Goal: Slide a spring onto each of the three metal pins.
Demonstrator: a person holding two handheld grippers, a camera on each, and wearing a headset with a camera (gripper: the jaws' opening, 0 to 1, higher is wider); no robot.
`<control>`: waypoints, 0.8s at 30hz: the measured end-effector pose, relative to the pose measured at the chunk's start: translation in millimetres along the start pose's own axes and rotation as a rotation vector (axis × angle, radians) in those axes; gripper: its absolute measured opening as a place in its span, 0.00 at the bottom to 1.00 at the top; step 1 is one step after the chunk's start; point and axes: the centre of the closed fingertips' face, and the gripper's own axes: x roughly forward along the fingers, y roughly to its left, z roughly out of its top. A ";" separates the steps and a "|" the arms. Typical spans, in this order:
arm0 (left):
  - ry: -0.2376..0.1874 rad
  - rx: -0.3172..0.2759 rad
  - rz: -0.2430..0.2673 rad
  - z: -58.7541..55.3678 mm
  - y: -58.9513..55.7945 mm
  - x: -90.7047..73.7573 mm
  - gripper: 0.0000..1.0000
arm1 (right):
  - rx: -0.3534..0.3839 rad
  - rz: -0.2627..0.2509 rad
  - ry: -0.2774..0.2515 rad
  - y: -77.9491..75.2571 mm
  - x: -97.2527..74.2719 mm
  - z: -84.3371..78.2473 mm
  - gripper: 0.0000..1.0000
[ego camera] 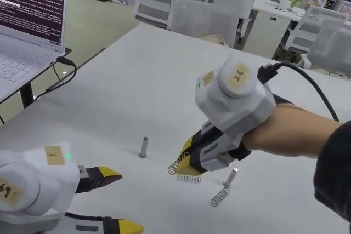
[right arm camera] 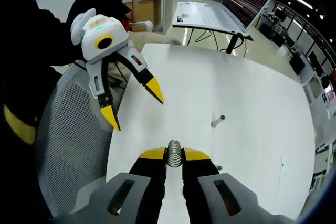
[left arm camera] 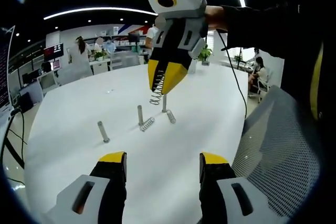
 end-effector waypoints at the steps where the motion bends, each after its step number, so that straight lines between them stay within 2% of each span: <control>1: -0.001 0.000 -0.001 0.2 -0.6 -0.1 0.51 | -0.001 -0.001 0.001 -2.8 0.2 1.3 0.08; 6: -0.010 -0.003 0.004 2.6 -1.5 -0.3 0.51 | -0.008 -0.001 0.008 -19.3 2.8 9.9 0.08; 13: -0.005 -0.004 0.010 1.4 -1.5 -0.8 0.51 | -0.020 0.006 0.023 -34.3 10.8 17.6 0.08; 24: -0.003 -0.004 0.007 -1.4 -8.8 1.2 0.50 | 0.011 0.004 0.066 -58.3 30.0 24.3 0.08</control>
